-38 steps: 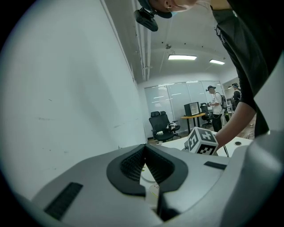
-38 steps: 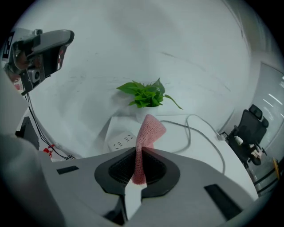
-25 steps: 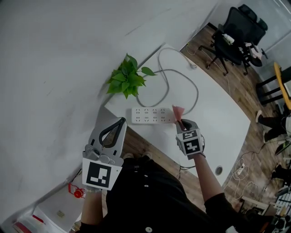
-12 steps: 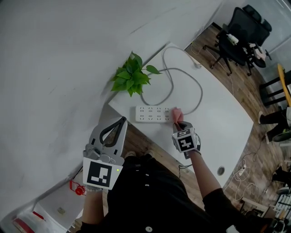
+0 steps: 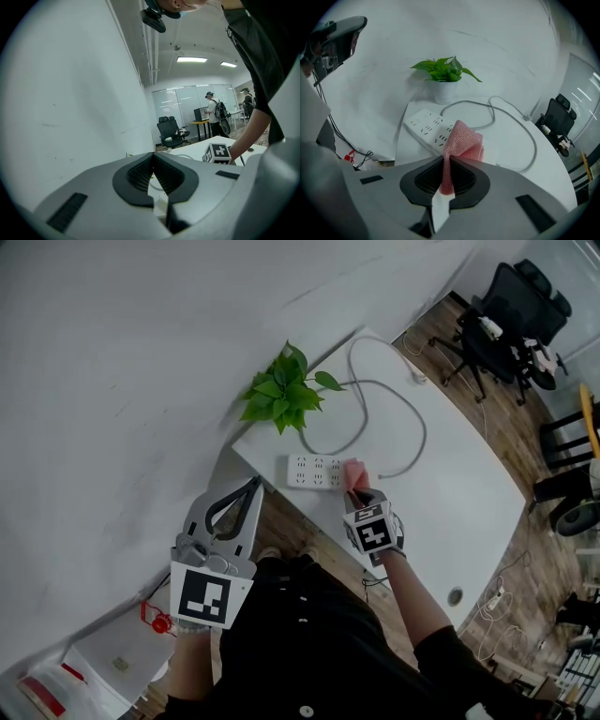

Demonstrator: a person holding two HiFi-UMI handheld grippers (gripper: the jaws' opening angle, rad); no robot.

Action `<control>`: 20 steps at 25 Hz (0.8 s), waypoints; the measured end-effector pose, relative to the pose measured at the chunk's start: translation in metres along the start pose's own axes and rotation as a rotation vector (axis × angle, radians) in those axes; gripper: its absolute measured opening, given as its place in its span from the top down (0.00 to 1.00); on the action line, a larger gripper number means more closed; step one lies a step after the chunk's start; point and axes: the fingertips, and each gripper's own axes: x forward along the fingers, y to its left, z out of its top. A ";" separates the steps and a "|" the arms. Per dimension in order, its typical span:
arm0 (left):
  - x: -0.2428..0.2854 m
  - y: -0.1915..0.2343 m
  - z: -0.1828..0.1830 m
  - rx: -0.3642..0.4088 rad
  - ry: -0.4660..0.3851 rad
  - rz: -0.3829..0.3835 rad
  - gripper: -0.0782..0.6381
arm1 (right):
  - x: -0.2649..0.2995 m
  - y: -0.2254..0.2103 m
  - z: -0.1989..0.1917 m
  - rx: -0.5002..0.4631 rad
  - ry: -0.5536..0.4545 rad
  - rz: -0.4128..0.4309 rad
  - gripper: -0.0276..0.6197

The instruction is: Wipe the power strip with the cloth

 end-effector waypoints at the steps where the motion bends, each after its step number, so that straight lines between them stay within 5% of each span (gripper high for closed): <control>1: -0.001 0.001 -0.001 0.000 0.002 0.004 0.87 | 0.002 0.005 0.003 -0.003 -0.003 0.010 0.88; 20: -0.025 0.018 -0.011 -0.017 0.035 0.091 0.87 | 0.028 0.085 0.052 -0.153 -0.046 0.180 0.88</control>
